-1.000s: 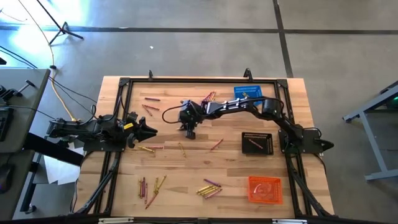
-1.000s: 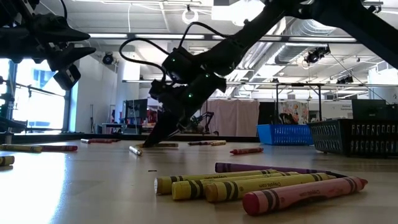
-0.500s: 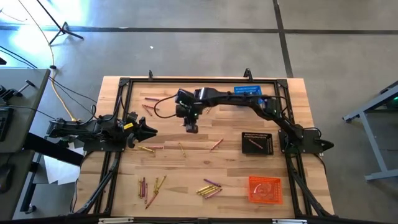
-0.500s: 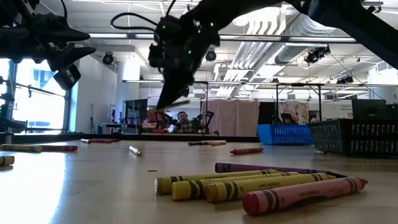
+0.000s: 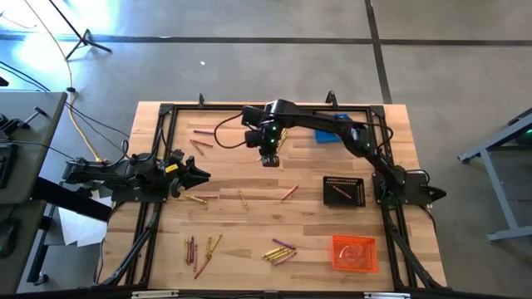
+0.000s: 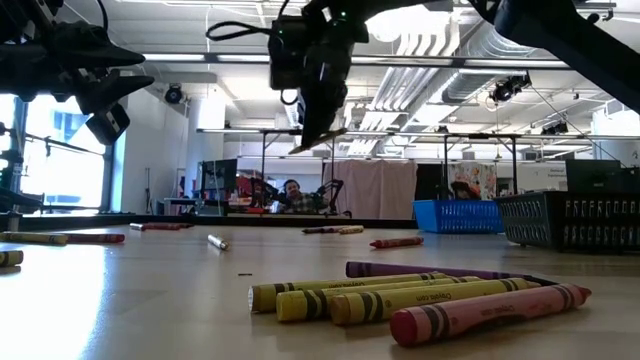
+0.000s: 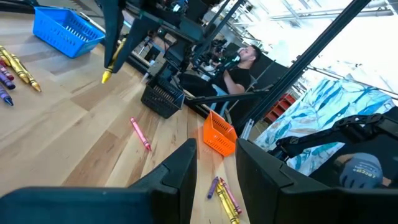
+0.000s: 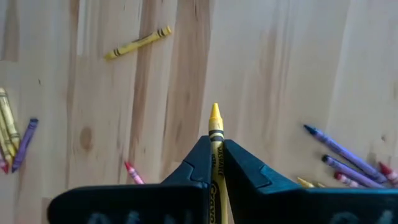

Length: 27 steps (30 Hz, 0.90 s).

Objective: Sort crayons
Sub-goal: Put the yellow crayon into the blue bin

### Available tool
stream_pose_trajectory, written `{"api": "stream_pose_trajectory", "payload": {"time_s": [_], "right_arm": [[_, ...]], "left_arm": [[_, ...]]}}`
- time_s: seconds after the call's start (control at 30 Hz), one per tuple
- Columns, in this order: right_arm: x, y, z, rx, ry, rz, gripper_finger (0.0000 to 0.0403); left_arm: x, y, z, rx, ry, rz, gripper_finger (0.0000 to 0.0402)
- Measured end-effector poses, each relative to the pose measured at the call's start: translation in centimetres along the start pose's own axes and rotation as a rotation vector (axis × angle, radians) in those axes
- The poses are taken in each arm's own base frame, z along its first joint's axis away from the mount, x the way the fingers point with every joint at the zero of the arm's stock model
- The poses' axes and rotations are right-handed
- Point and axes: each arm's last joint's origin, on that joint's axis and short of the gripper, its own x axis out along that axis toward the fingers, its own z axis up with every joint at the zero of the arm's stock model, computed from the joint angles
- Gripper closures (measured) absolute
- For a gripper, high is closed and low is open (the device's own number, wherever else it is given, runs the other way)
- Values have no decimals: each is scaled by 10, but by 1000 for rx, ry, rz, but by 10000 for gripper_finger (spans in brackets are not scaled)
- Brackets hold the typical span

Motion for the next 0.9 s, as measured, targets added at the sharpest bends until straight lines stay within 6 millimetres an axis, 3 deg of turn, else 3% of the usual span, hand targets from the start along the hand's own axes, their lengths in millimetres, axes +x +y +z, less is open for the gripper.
{"api": "stream_pose_trajectory", "payload": {"time_s": [0.43,0.8,0.9], "right_arm": [[-2,-2,-11,22,82,58,390],[-8,-22,-8,30,-34,30,390],[3,-27,-1,12,-98,6,390]], "left_arm": [[0,0,0,0,0,0,302],[0,0,0,0,0,0,302],[0,0,0,0,0,0,302]]}}
